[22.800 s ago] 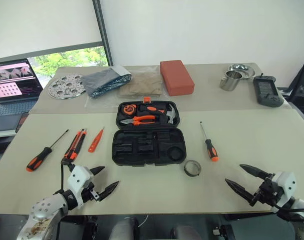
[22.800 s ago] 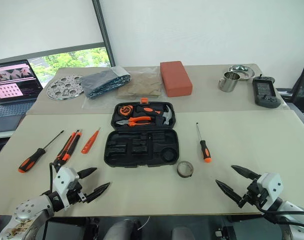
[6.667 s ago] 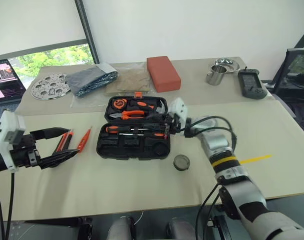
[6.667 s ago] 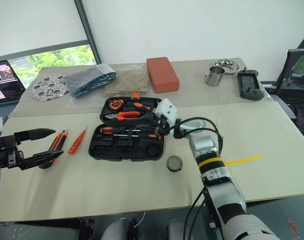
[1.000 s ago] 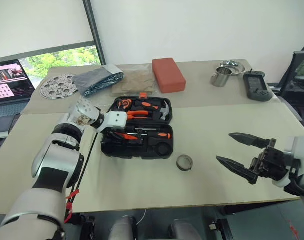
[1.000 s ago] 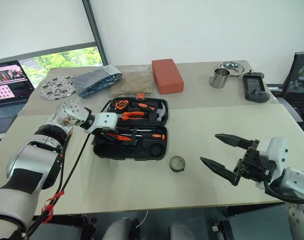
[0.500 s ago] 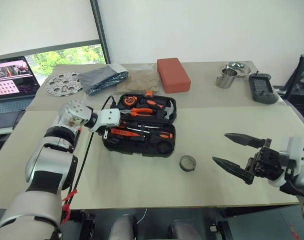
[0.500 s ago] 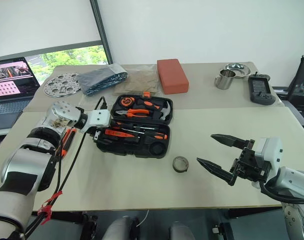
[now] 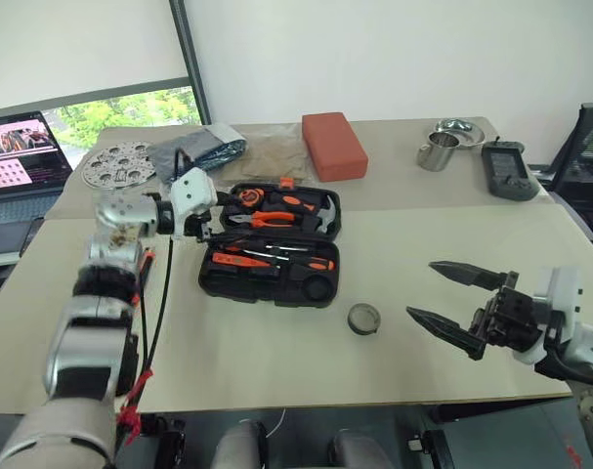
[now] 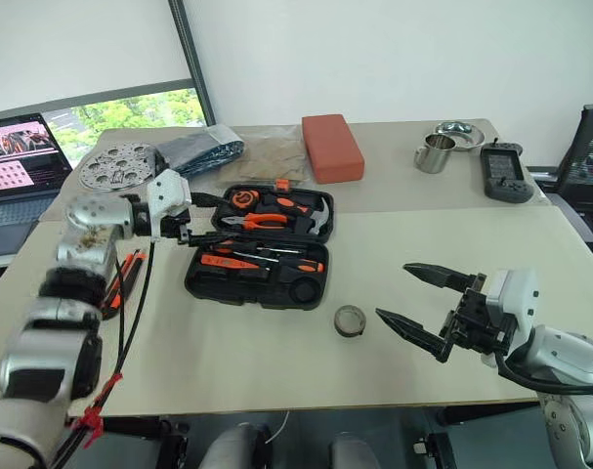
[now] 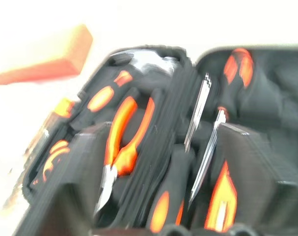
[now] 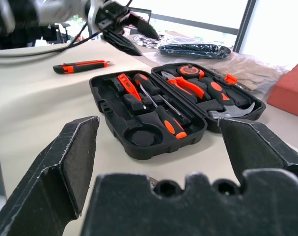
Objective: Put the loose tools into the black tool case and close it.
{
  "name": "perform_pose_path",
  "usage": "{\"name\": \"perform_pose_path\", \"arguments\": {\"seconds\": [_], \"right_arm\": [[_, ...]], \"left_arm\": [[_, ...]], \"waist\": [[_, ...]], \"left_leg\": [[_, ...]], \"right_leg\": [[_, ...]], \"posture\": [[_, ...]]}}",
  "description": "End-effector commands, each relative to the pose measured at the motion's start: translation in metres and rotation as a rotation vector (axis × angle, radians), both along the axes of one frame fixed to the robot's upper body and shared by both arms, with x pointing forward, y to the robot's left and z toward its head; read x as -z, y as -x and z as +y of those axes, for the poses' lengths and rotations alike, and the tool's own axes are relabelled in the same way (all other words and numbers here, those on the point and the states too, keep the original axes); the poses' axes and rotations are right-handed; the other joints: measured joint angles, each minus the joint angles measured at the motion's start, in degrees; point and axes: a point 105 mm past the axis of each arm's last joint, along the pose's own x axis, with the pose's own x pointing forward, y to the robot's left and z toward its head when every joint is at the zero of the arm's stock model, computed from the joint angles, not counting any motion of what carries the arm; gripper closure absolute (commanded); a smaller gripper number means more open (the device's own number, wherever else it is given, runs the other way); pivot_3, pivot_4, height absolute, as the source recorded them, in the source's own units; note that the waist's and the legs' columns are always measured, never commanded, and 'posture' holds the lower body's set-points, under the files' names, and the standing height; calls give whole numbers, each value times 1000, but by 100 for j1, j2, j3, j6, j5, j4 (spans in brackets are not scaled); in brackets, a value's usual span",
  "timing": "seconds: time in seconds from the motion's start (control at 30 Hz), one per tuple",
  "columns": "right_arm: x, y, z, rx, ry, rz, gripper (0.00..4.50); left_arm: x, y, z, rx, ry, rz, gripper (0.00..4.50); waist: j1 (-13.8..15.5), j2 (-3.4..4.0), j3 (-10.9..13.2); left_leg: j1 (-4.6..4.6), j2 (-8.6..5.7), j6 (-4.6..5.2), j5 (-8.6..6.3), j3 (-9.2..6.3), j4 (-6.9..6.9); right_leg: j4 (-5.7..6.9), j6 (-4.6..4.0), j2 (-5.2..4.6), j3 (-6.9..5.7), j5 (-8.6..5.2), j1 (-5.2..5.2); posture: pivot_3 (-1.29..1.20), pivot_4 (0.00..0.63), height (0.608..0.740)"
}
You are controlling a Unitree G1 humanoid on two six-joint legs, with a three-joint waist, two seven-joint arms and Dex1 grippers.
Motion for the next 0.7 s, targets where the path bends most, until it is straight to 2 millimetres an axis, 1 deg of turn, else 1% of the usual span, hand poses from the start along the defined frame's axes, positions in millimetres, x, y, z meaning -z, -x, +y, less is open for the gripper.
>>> {"name": "perform_pose_path", "arguments": {"seconds": [0.03,0.1,0.17,0.2,0.3,0.37,0.53,0.7], "right_arm": [[-8,3,3,-13,3,-54,0],[-8,3,3,-16,3,-53,0],[-7,3,3,-18,4,-53,0],[-7,3,3,-19,4,-53,0],[-7,2,3,-22,4,-54,0],[-7,2,4,-23,5,-55,0],[-7,3,4,-21,7,-55,0],[-7,4,1,-14,11,-58,0]], "left_arm": [[-14,6,-1,-177,91,-47,2848],[-4,9,-5,-287,131,-21,3600],[6,13,-12,-355,142,0,4329],[11,13,-14,-398,142,3,4470],[18,10,-14,-521,183,6,4470],[21,5,-10,-600,194,18,4470],[35,9,-22,-582,172,80,4470],[59,6,-18,-651,149,182,4470]], "waist": [[4,-7,4],[19,-9,5],[44,-11,6],[52,-14,8],[56,-23,14],[56,-27,16],[42,-32,19],[47,-40,24]], "left_leg": [[-1,0,0,0,-1,2],[-3,-2,0,0,-3,2],[11,-7,1,0,-4,2],[24,-12,3,-1,-7,2],[52,-18,11,-7,-10,-2],[52,-18,11,-7,-11,-2],[54,-19,10,-7,-10,-7],[54,-20,9,-6,-9,-7]], "right_leg": [[-1,0,2,0,0,0],[-1,0,5,0,0,0],[-1,2,4,3,1,17],[-4,3,3,5,0,37],[-13,7,-1,12,-1,69],[-13,7,-1,12,-2,68],[-13,7,0,17,-2,67],[-15,7,-2,16,-2,67]], "posture": [[0,150,740],[0,150,740],[0,150,740],[0,150,740],[0,150,740],[0,150,740],[0,150,740],[0,150,740]]}}
